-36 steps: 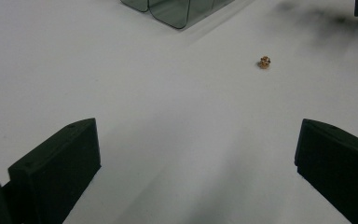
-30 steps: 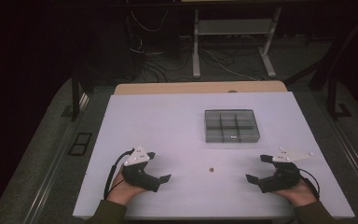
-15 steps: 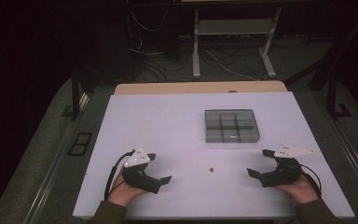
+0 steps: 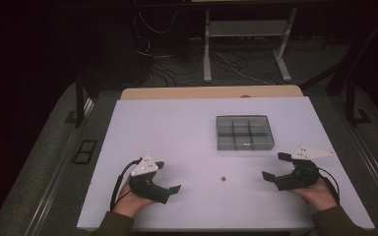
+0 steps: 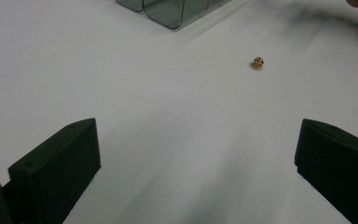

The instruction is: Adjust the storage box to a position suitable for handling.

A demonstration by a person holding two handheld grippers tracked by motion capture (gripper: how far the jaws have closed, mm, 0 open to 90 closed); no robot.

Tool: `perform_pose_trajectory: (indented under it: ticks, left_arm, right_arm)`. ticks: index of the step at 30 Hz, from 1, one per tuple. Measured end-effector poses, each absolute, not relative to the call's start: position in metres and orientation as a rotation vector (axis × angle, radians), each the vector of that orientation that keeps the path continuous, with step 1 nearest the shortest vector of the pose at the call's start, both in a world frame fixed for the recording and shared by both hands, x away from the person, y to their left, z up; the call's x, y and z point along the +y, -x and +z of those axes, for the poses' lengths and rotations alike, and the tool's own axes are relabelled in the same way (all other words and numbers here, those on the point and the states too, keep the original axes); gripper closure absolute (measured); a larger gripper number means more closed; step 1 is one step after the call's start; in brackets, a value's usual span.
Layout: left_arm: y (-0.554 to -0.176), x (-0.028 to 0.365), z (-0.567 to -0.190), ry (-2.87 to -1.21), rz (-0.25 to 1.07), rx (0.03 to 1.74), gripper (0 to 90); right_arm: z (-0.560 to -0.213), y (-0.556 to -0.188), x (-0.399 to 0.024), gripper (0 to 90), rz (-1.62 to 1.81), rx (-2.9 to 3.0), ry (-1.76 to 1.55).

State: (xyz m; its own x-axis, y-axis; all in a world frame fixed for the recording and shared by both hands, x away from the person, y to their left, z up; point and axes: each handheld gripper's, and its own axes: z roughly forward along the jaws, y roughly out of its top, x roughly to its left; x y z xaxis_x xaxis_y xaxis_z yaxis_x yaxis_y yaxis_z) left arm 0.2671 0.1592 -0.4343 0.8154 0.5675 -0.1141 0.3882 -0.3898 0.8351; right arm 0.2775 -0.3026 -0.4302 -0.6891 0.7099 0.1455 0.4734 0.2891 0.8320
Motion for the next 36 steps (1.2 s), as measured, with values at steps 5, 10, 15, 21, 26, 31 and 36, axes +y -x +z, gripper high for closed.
perform_pose_trajectory:
  ticks: [5, 10, 15, 21, 26, 31, 36]
  left_arm:
    - [-0.267, 0.159, -0.434, -2.027, 0.231, 0.708, 0.0]
    - [-0.267, 0.16, -0.434, -2.024, 0.23, 0.712, 0.0]
    - [-0.267, 0.16, -0.434, -2.023, 0.23, 0.711, 0.0]
    - [-0.268, 0.16, -0.434, -2.026, 0.233, 0.714, 0.0]
    - [-0.267, 0.16, -0.434, -2.032, 0.246, 0.71, 0.0]
    - [-0.267, 0.16, -0.434, -2.028, 0.243, 0.713, 0.0]
    - [-0.267, 0.159, -0.434, -2.027, 0.238, 0.711, 0.0]
  right_arm:
    - [-0.426, -0.281, -0.305, 1.6, 1.344, 2.301, -1.11]
    - [-0.422, -0.287, -0.306, 1.6, 1.339, 2.301, -1.121]
    - [-0.419, -0.293, -0.305, 1.6, 1.33, 2.305, -1.124]
    - [-0.416, -0.3, -0.305, 1.6, 1.333, 2.301, -1.127]
    - [-0.412, -0.308, -0.306, 1.6, 1.338, 2.283, -1.13]
    - [-0.408, -0.314, -0.307, 1.7, 1.344, 2.269, -1.128]
    - [-0.405, -0.32, -0.308, 1.6, 1.361, 2.261, -1.127]
